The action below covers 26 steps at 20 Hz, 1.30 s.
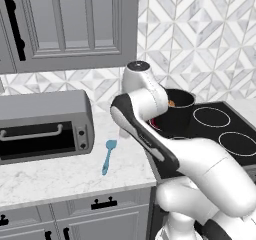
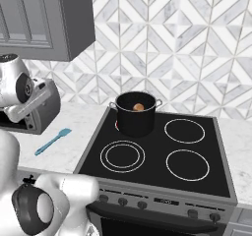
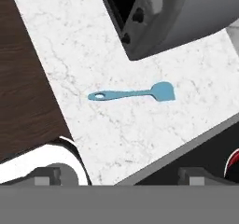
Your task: Put the broccoli and onion in the pot. Retrieve the spatula and lightly stir the vegetables in the pot.
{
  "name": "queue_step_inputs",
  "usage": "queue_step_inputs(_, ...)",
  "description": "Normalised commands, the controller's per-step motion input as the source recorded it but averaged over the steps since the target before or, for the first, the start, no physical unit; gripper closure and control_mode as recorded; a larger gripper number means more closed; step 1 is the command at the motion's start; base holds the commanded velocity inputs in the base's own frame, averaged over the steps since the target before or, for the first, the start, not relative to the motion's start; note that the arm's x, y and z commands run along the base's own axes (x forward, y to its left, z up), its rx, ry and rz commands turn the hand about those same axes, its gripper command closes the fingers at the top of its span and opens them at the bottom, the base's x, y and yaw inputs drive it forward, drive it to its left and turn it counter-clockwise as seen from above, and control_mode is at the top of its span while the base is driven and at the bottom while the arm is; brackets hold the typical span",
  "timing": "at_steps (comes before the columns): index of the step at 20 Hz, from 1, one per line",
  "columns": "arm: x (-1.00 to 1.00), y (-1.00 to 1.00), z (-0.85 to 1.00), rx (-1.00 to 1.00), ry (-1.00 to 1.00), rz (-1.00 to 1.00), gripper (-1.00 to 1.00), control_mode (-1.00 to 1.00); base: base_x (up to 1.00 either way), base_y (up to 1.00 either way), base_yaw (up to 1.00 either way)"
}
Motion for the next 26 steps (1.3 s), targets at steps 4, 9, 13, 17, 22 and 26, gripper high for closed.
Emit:
queue_step_inputs(4, -0.05, 0.47, -0.54, -0.33, 0.11, 0.62, -1.0, -1.0, 0.0, 0.0, 0.0)
queue_step_inputs(9, -0.12, 0.39, -0.41, -0.32, 0.0, 0.54, -1.0, -1.0, 0.0, 0.0, 0.0)
queue_step_inputs(13, -0.28, 0.26, -0.47, -0.27, -0.03, 0.34, -1.0, -1.0, 0.0, 0.0, 0.0)
queue_step_inputs(17, -0.32, 0.18, -0.51, -0.27, -0.07, 0.22, -1.0, -1.0, 0.0, 0.0, 0.0)
queue_step_inputs(22, -0.11, 0.06, -0.49, -0.22, -0.04, 0.16, -1.0, -1.0, 0.0, 0.0, 0.0)
queue_step_inputs(26, 0.15, 0.0, -0.39, -0.14, 0.0, 0.12, -1.0, -1.0, 0.0, 0.0, 0.0)
